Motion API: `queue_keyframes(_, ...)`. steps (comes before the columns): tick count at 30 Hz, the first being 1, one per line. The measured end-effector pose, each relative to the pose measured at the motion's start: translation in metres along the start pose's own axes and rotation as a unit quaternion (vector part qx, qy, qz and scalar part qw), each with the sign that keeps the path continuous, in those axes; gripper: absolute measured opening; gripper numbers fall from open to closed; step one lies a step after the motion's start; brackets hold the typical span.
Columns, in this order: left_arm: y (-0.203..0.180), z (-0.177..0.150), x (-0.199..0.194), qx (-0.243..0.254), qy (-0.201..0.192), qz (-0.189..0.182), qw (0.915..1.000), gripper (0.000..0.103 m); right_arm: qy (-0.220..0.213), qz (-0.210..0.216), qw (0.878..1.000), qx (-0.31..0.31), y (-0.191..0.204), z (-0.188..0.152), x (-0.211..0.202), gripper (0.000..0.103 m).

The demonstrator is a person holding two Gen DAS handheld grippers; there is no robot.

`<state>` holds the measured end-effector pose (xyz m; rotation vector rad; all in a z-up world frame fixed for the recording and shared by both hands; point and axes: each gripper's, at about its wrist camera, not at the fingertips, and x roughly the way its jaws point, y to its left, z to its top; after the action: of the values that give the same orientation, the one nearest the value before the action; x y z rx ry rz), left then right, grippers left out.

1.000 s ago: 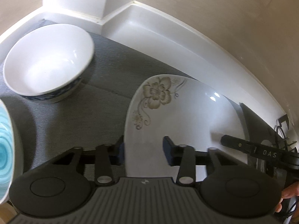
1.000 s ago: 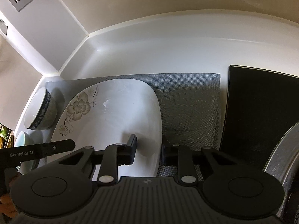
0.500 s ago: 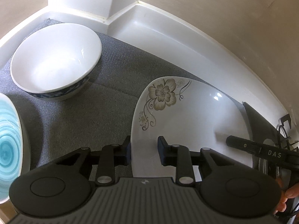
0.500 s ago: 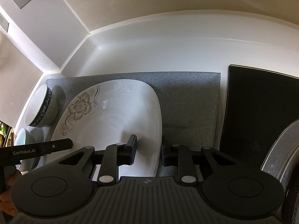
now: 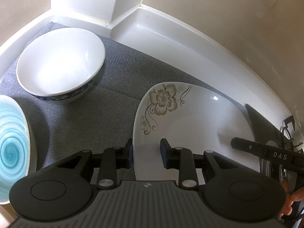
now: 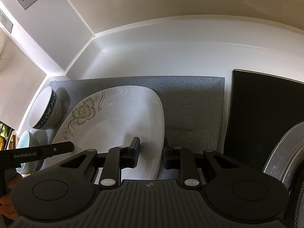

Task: Organize plates and bowls
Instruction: 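Lift the flower-print white plate with both grippers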

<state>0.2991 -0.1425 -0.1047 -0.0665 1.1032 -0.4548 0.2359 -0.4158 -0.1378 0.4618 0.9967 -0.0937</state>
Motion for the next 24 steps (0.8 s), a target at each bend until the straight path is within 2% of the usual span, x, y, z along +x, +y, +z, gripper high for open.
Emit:
queue_keyframes(12, 0.001, -0.003, -0.012, 0.006, -0.011, -0.008, 0.9999, 0.032, -0.006, 0.007, 1.000, 0.010, 0.000, -0.010, -0.017, 0.026)
queue_keyframes(24, 0.003, -0.012, -0.023, 0.019, -0.011, -0.013, 0.9997, 0.032, -0.017, 0.010, 1.000, 0.021, 0.005, -0.036, -0.048, 0.026)
